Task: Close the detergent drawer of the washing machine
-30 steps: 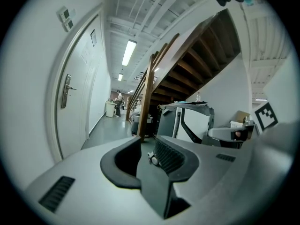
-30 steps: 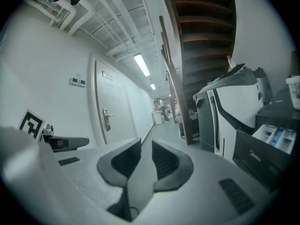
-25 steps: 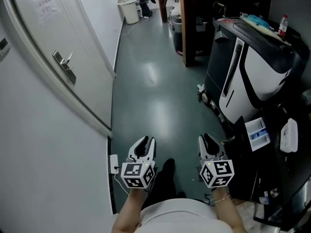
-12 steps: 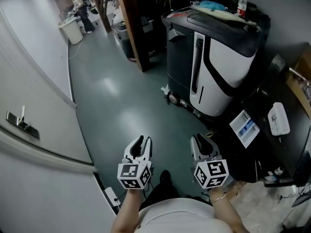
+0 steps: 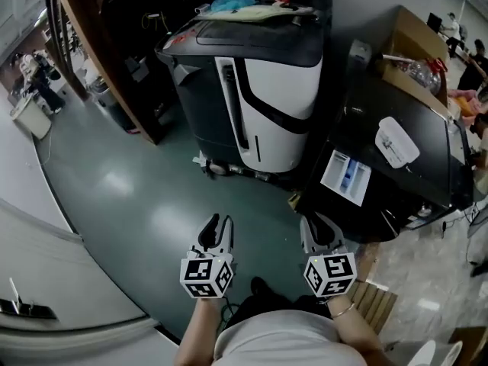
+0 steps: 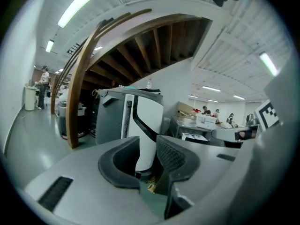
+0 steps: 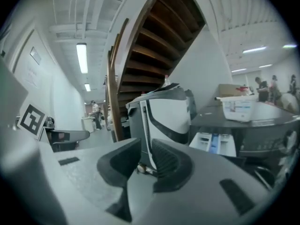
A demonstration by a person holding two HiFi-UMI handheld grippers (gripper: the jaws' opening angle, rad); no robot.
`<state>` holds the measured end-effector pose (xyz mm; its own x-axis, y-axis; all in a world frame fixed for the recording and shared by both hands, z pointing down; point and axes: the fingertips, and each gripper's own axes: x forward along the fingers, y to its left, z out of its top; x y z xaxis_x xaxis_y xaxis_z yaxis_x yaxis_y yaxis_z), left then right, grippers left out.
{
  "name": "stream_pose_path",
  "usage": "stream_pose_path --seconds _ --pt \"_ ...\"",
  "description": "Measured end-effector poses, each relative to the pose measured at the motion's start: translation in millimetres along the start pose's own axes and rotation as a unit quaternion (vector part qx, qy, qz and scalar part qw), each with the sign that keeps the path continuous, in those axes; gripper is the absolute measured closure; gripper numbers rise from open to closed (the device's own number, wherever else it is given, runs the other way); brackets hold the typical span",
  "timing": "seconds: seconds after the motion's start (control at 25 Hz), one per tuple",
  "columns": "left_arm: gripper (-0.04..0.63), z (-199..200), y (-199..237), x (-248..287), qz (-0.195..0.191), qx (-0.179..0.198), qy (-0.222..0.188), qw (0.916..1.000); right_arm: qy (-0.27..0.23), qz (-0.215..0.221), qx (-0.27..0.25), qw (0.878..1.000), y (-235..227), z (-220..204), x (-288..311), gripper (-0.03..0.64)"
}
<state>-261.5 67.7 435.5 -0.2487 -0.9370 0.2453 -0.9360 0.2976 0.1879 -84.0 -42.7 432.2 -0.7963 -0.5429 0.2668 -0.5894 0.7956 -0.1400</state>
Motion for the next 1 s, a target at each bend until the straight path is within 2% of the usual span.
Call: stream_pose_path --seconds 0.16,0.32,0.44,0.64,1.0 --pt "0.499 -4 -29 37 -0.071 0.014 0.017 0.9973 -0.002 -0.091 0.018 0.996 -44 -7 -21 0.558" --pt "0.499 -9 -68 63 -0.139 0.038 0.035 0.989 -0.015 -0.183 0.048 0.982 -89 -11 -54 0.558" --pt "0.499 -15 -91 77 -0.176 0.048 0.046 0.9821 -0.014 -0.228 0.058 0.972 -110 -18 -75 0.558" --pt "0.494 -21 -120 98 -0.204 0.067 0.057 0.9749 -0.002 -0.264 0.078 0.962 -129 -36 -91 0.558" --pt "0.477 -38 -154 131 -0.246 0.102 0.08 0.9606 0.01 -0.285 0.099 0.953 -155 -52 -81 0.558"
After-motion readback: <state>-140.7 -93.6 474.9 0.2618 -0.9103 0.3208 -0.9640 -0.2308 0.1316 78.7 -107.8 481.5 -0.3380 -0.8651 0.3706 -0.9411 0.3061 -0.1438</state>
